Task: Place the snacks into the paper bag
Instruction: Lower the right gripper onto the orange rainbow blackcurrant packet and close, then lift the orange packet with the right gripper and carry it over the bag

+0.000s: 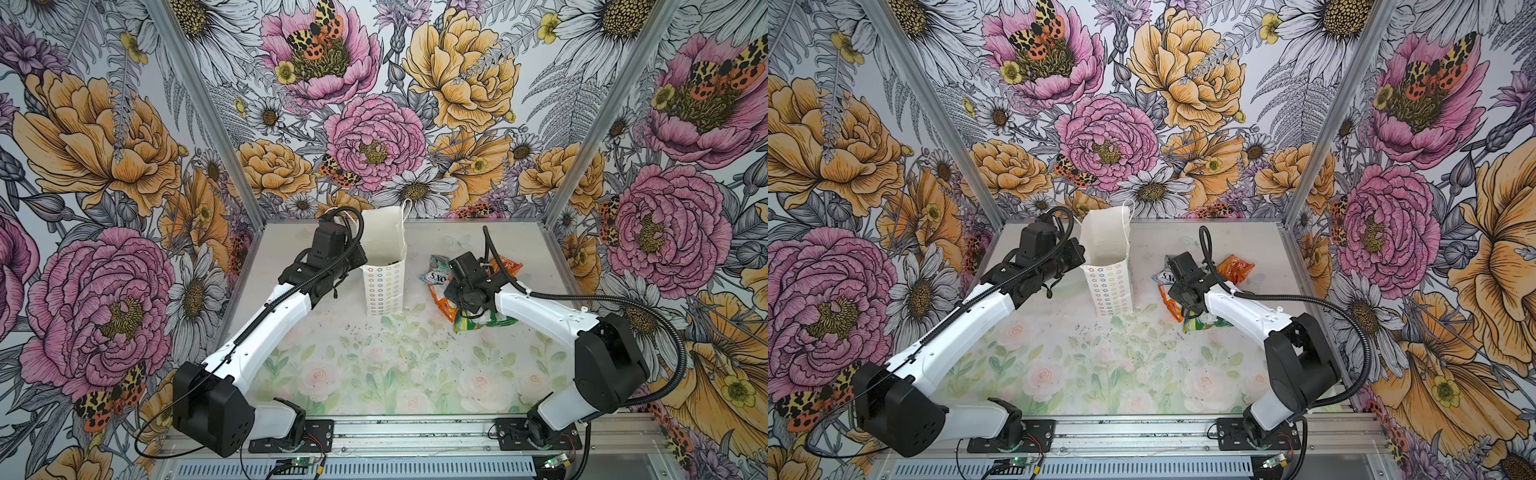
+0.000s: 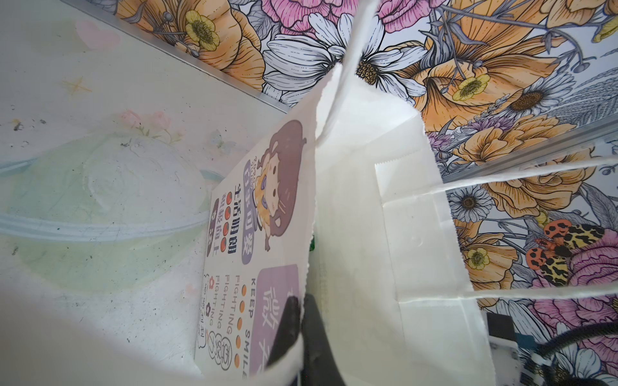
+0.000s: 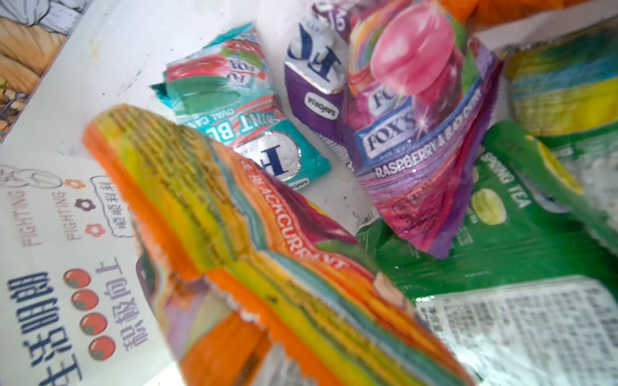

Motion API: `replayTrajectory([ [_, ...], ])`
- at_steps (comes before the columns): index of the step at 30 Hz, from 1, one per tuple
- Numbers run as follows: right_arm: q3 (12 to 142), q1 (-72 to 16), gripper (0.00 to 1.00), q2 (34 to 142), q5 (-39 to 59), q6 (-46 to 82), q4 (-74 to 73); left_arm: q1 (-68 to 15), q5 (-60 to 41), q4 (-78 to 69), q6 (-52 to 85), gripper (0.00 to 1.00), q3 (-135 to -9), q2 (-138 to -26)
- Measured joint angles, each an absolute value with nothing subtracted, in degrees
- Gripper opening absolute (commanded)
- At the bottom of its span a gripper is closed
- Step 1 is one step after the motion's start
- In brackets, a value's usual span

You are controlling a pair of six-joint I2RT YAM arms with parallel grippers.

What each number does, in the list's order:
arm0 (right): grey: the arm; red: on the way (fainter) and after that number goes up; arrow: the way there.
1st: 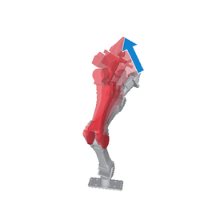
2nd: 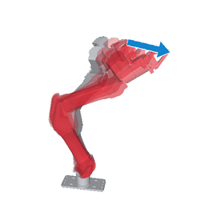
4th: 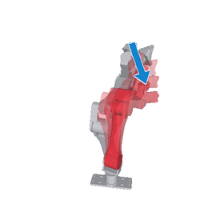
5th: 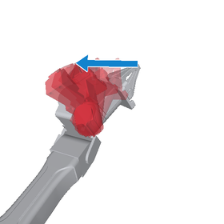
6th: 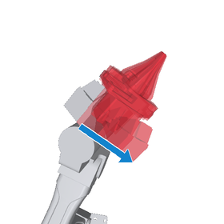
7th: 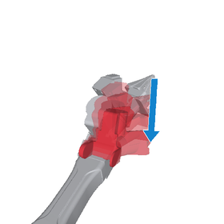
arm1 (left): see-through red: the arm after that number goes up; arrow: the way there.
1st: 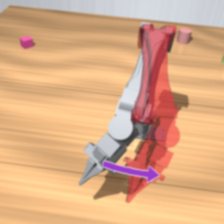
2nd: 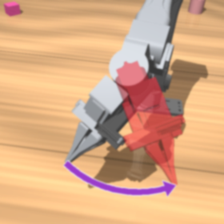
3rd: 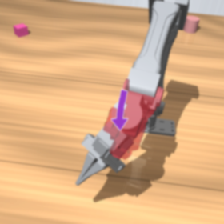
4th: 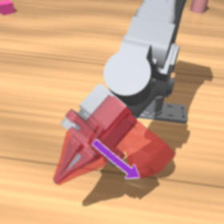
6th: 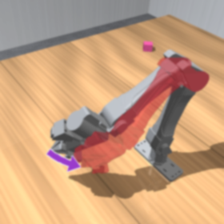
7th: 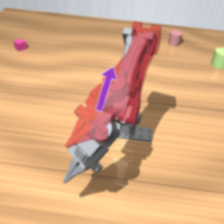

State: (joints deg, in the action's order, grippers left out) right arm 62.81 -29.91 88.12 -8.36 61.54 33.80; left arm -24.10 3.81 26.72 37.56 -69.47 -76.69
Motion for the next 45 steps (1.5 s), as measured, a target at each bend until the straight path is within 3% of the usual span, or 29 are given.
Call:
replayTrajectory([
  [10, 64.7, -29.7, 0.0, 78.7, -6.2, 46.1, 30.8, -24.1, 3.8, 26.7, 37.6, 0.0, -69.5, -77.0],
  [25, 87.2, -29.6, 0.0, 76.8, -2.4, 30.7, 30.8, -24.1, 3.6, 26.7, 37.6, 0.0, -69.5, -77.0],
  [35, 106.1, -34.7, 0.0, 83.9, -0.1, 25.0, 28.3, -24.1, 3.6, 26.7, 37.6, 0.0, -69.5, -76.9],
  [45, 109.3, -39.1, 0.0, 94.1, 1.8, 26.9, 22.5, -24.2, 3.6, 26.7, 37.6, 0.0, -69.5, -76.8],
])
